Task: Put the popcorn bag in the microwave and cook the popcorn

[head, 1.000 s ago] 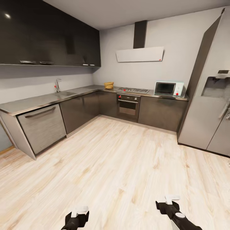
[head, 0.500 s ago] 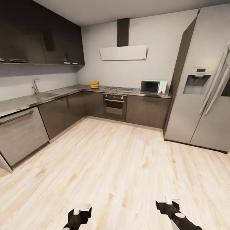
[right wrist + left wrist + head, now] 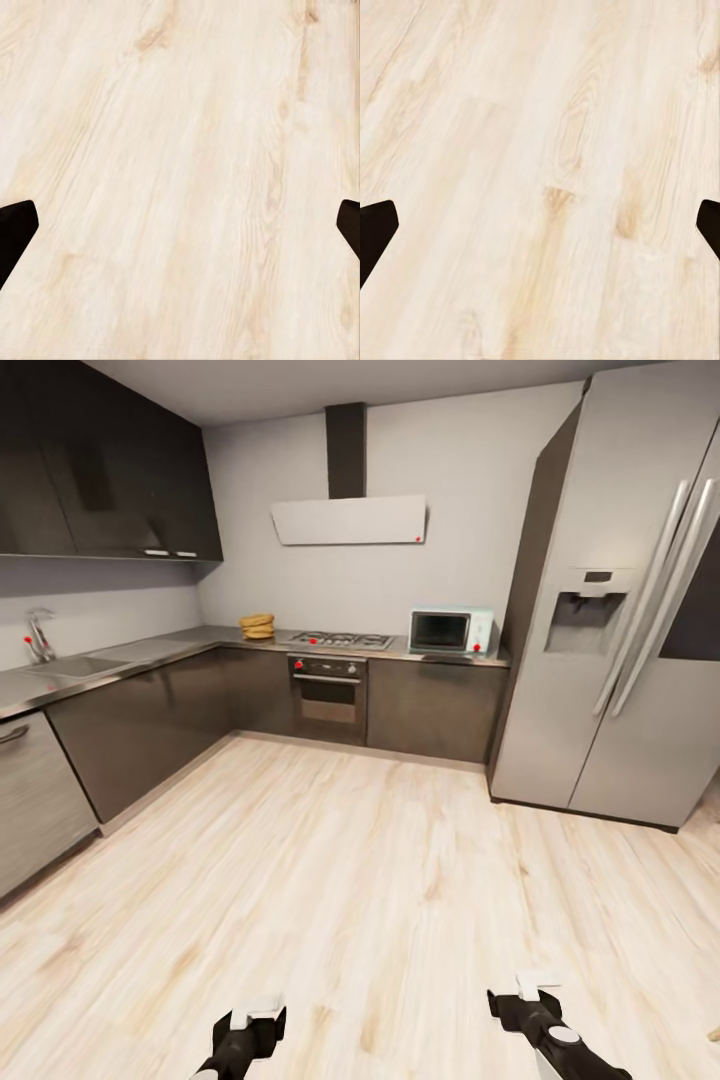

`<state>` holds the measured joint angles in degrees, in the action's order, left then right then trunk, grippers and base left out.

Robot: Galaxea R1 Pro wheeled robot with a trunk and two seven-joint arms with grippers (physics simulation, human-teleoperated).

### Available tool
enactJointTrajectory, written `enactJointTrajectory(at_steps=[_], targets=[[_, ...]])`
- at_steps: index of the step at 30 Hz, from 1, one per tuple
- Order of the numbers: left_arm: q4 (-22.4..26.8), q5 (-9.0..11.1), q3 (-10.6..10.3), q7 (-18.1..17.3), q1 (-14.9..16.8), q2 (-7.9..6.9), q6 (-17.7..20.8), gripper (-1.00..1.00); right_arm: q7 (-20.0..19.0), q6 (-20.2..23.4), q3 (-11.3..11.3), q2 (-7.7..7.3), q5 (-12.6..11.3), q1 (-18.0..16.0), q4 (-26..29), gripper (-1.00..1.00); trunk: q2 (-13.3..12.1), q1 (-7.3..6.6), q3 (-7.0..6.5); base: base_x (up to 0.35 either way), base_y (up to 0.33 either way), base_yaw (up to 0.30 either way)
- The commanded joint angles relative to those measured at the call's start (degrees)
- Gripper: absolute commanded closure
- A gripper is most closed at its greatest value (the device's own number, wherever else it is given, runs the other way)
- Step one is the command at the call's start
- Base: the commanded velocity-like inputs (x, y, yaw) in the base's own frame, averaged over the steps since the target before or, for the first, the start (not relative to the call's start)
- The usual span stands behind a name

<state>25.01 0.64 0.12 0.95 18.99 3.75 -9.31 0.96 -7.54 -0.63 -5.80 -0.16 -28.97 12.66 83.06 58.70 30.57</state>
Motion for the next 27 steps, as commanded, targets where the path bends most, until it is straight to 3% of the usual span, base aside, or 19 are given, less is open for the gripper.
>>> enactJointTrajectory(at_steps=[1,15,27], targets=[[-0.04,0.06,0.00,0.10,0.04,0.02,-0.18,-1.00,0.10,-0.18,-0.07,-0.01,-0.02,-0.05,-0.06,-1.00,0.02,0.02,0.06,0.280,-0.186,-0.005],[-0.07,-0.08,-0.20,-0.08,0.35,-0.09,-0.18,-1.00,0.10,-0.12,-0.09,0.00,0.16,-0.06,-0.14,-1.00,0.02,0.02,0.06,0.318,-0.188,0.000],[-0.05,-0.11,-0.21,-0.58,0.35,-0.34,-0.18,-1.00,0.10,-0.11,-0.08,0.00,0.24,-0.05,-0.18,-1.00,-3.19,-1.73,-1.38,0.259,-0.258,0.000]])
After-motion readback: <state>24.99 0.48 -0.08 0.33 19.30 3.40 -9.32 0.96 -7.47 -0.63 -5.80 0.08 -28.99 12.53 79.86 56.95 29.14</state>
